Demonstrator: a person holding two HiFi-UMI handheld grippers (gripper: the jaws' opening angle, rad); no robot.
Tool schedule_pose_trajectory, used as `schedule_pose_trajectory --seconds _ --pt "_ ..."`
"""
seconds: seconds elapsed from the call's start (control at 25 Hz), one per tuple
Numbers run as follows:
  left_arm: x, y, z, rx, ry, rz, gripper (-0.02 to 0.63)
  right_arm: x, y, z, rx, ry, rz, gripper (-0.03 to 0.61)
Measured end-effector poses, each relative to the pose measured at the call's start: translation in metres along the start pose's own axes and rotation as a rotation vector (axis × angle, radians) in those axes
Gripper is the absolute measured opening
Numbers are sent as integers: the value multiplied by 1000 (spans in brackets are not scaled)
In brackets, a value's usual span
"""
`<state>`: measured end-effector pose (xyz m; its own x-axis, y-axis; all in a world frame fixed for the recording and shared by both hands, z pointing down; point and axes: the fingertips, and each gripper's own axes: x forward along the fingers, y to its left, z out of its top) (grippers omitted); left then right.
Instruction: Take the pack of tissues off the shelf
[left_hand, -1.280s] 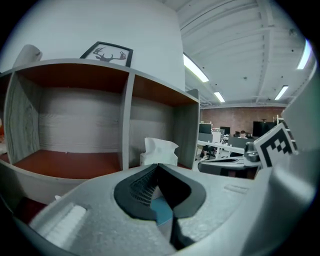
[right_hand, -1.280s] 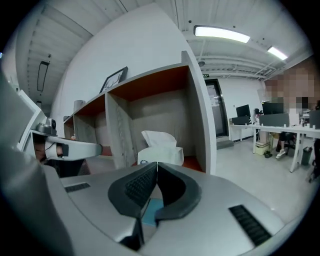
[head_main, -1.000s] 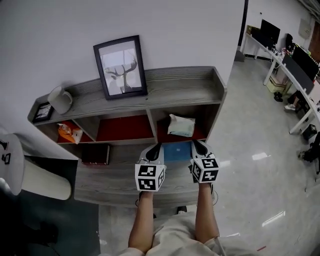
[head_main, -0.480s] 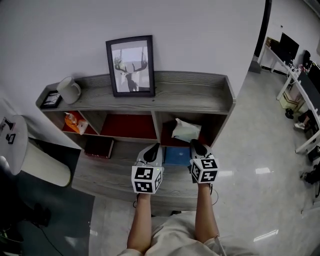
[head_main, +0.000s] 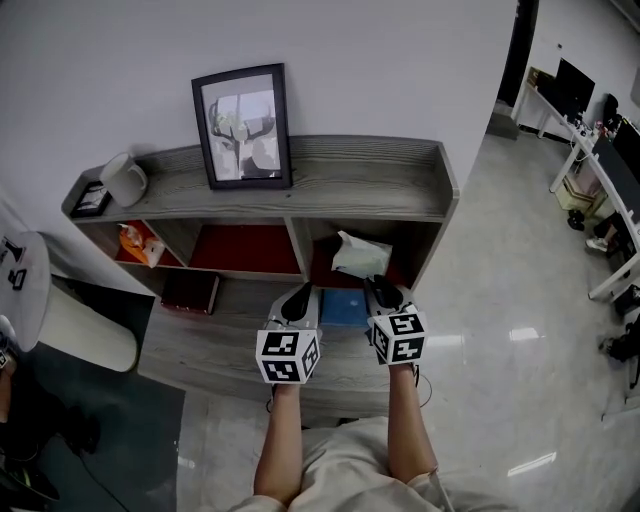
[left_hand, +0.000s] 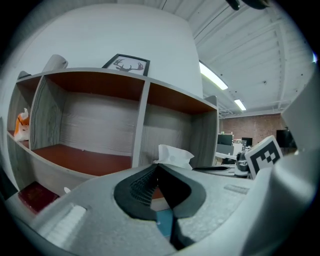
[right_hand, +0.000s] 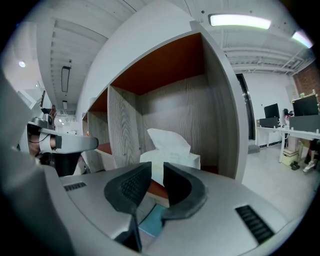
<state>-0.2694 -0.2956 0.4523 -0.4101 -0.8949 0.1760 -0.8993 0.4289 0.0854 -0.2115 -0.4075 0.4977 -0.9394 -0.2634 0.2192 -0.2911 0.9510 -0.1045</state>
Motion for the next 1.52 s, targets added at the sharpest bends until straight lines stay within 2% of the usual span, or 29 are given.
schedule_pose_trajectory --seconds 0.12,0.24,0.44,0.56,0.68,0.84,1.04,1.08,1.16,1.24,1.52 --pt "6 -12 -8 46 21 -10 8 2 -6 -4 -12 21 -20 108" --pt "10 -19 -11 45 37 -30 8 2 -14 -2 -10 29 -63 151" --pt "16 -16 -6 82 34 -15 9 6 -31 -1 13 5 -164 274" --pt "20 -14 -6 102 39 -8 8 12 -41 -3 36 -7 -234 279" --pt "24 -13 -1 115 34 -9 8 18 -44 -6 36 -3 -262 301" --pt "29 -9 8 127 23 -1 8 28 -45 -8 26 24 -277 301" --pt "38 -16 7 101 32 -35 8 40 -44 -22 7 119 -242 299" --pt "39 -20 5 104 36 -43 8 40 -43 -24 2 128 -227 284" --pt "41 -23 3 100 40 -54 8 39 -38 -26 -19 134 -189 118" --pt "41 -25 1 89 43 -58 8 37 -33 -24 -44 133 -167 39" --pt "30 -26 -6 79 52 -51 8 26 -36 -21 -49 100 -207 25"
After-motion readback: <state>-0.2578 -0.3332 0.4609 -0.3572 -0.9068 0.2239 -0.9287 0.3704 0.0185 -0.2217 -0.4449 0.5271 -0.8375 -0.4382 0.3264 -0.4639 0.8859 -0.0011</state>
